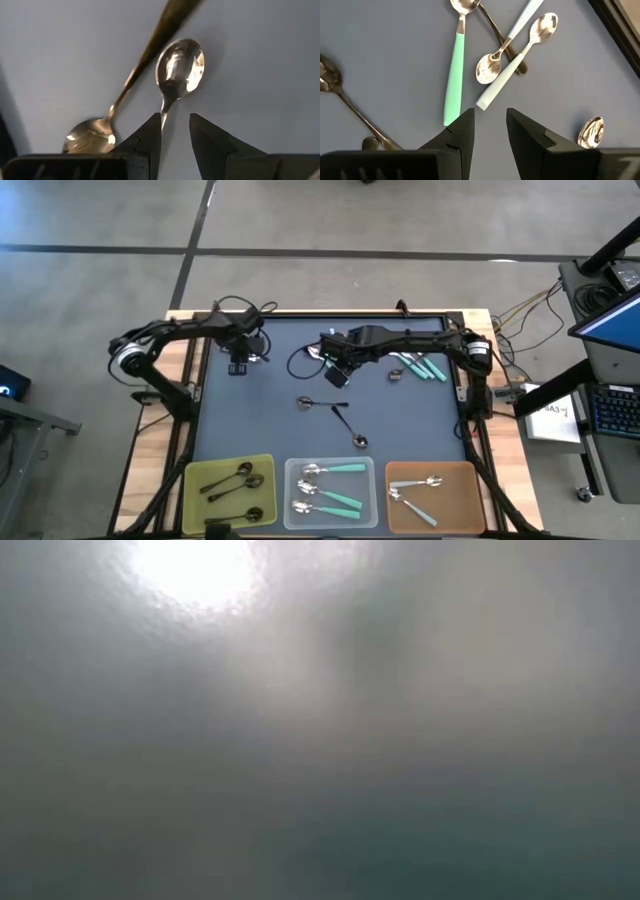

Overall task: Sort silverware by color (type)
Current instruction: Put the blue spoon into the orange bin

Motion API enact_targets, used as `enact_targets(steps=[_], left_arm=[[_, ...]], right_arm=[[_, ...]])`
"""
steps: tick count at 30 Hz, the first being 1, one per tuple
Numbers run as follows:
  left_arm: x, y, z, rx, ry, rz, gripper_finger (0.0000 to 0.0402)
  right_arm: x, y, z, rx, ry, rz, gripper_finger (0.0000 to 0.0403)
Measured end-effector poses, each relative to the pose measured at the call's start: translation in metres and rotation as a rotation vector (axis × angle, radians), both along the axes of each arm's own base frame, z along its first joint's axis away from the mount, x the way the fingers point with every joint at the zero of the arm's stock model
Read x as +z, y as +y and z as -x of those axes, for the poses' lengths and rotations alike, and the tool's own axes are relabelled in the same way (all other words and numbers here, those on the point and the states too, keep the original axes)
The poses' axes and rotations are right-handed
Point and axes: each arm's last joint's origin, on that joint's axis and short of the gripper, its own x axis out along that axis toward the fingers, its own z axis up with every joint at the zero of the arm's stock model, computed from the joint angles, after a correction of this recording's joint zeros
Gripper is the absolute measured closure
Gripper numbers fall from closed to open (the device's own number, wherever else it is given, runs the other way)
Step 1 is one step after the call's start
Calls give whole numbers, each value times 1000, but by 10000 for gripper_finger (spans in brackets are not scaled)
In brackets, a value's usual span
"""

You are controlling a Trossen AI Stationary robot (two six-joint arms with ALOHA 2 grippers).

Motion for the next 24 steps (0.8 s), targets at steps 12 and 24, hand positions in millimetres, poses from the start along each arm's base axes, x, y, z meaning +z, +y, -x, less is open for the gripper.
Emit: enact_targets(steps=[12,24], left_arm=[[-12,14,4,48,4,3,318],[-13,15,4,31,14,22,388]], right_arm=[[0,0,0,0,0,-1,298],[0,0,-1,0,-9,1,298]])
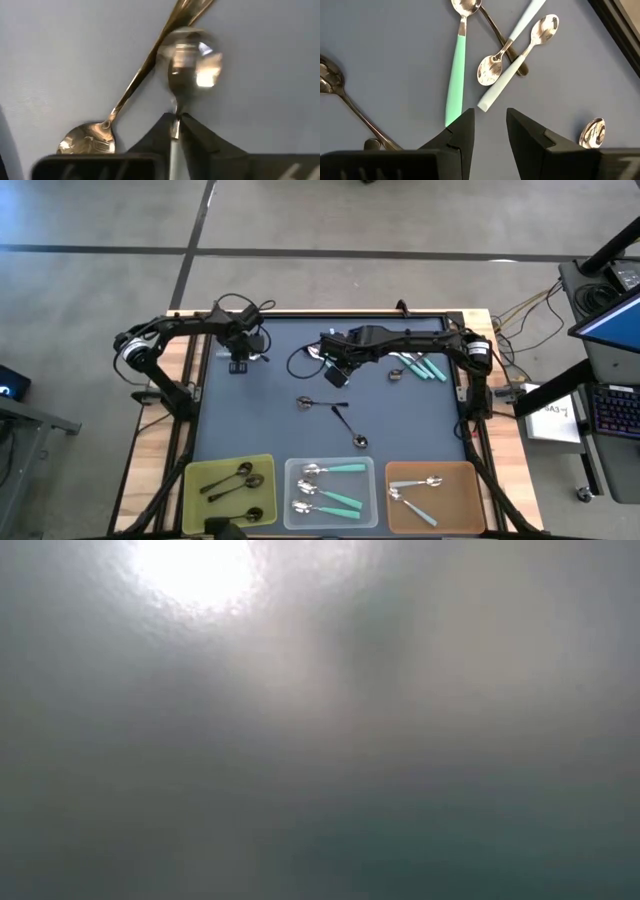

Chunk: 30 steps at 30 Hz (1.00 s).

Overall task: Sort silverware by color (type)
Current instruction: Put the blue spoon into the orange bin

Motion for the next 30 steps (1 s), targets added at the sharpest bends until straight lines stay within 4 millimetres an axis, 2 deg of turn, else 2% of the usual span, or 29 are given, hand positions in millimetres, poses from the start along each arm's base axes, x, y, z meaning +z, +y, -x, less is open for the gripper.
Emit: enact_targets(steps=[8,11,15,17,22,26,30], left_arm=[[3,3,-2,73,-12,-13,399],[16,12,-8,122,-33,-64,400],[36,16,-13,204,-56,-39,400],[50,16,-16,284,-135,-7,401],[77,8,-29,479,-474,177,401],[97,-5,-39,553,-646,163,401],[109,-21,-47,624,-822,164,401]], right_arm=[[0,0,-1,0,-6,1,298],[0,0,-1,0,-6,1,298],[0,0,-1,-1,-7,1,298],[0,1,-1,-9,-10,-1,298],[0,1,-7,-16,-73,8,298],[-2,1,-17,22,-182,23,298],[-8,0,-27,79,-330,-52,298]])
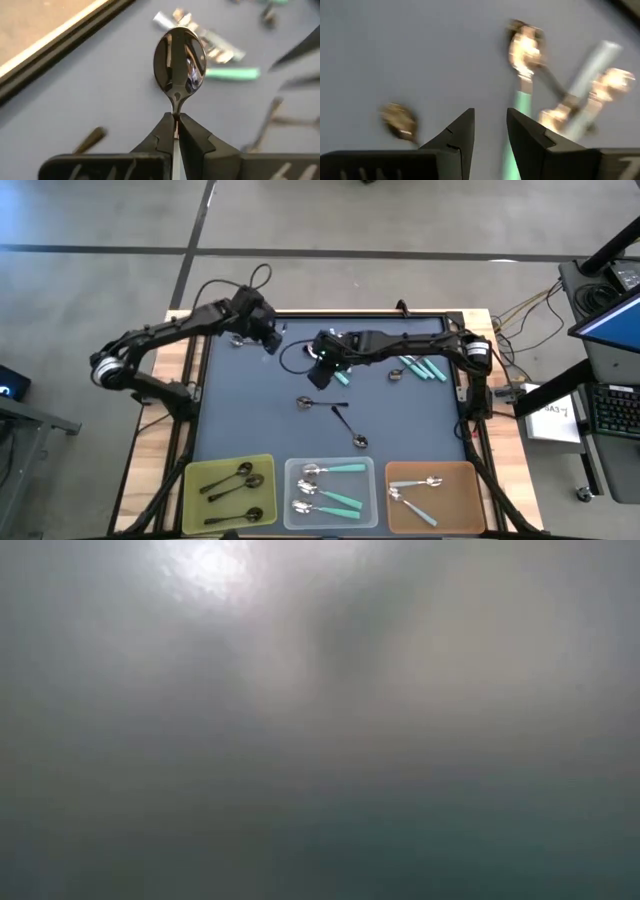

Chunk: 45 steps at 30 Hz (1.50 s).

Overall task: Sort silverware by color (type)
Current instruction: Put the blue spoon into the orange bin

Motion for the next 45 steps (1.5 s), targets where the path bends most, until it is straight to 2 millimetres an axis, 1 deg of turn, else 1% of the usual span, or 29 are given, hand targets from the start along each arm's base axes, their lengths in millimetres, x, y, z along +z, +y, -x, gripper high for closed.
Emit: enact_targets(steps=[3,6,8,15,19,22,25,30,32,37,40,45], left_arm=[[1,-11,-4,114,-63,-5,401],[1,-23,-4,238,-66,-24,401],[0,-30,-5,298,-69,-24,401],[-5,-56,-19,345,-165,13,402],[-6,-66,-28,402,-212,3,402],[-4,-71,-31,439,-241,4,402],[-3,-74,-33,473,-270,24,402],[-2,-77,-36,507,-306,46,402],[0,-77,-37,508,-331,45,402],[3,-77,-38,521,-371,49,401],[5,-77,-41,514,-409,59,401],[6,-77,-41,510,-422,86,401]], right_arm=[[-4,0,-7,69,-118,-70,298],[-6,1,-11,141,-204,-138,298],[-6,2,-13,162,-244,-153,298],[0,-1,-20,162,-366,-125,298],[3,-4,-21,105,-394,-102,298],[3,-6,-21,19,-394,-80,298],[3,-7,-21,-16,-401,-99,291],[3,-9,-21,-81,-422,-133,259],[4,-10,-21,-113,-424,-118,245],[6,-11,-22,-117,-449,-107,220],[6,-11,-22,-117,-451,-107,218],[8,-11,-23,-113,-477,-99,218]])
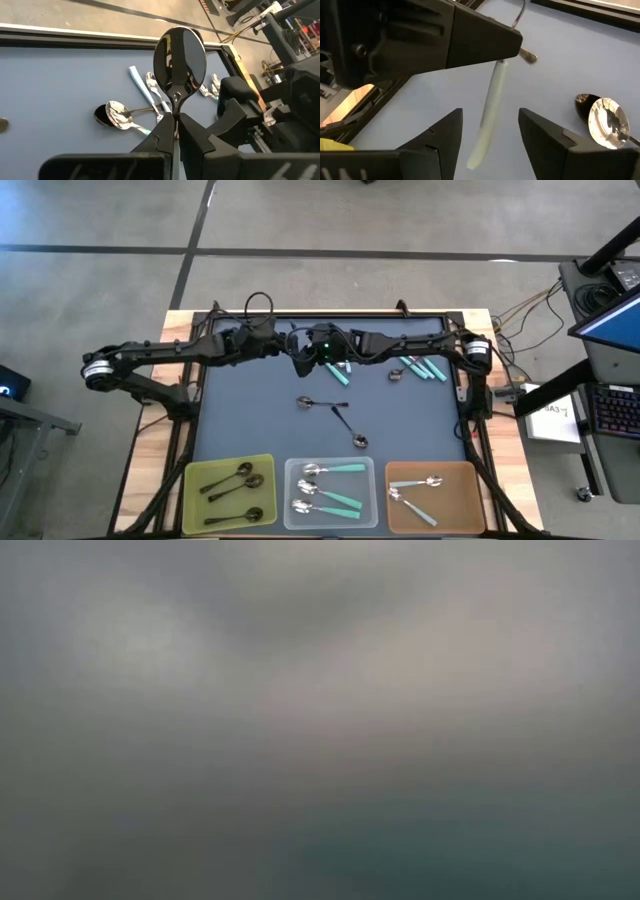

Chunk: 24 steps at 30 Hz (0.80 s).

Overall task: Sort silverware by color (type)
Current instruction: Put the blue spoon into the orange bin

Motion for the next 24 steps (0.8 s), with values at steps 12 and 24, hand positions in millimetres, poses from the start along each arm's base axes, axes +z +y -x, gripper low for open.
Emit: enact_targets(steps=[12,24], left_arm=[[1,-1,-1,-24,-14,10,401],[2,-1,-1,-38,-20,11,401]], right_arm=[[1,0,-1,22,-9,35,254],[0,-4,1,46,-3,20,381]])
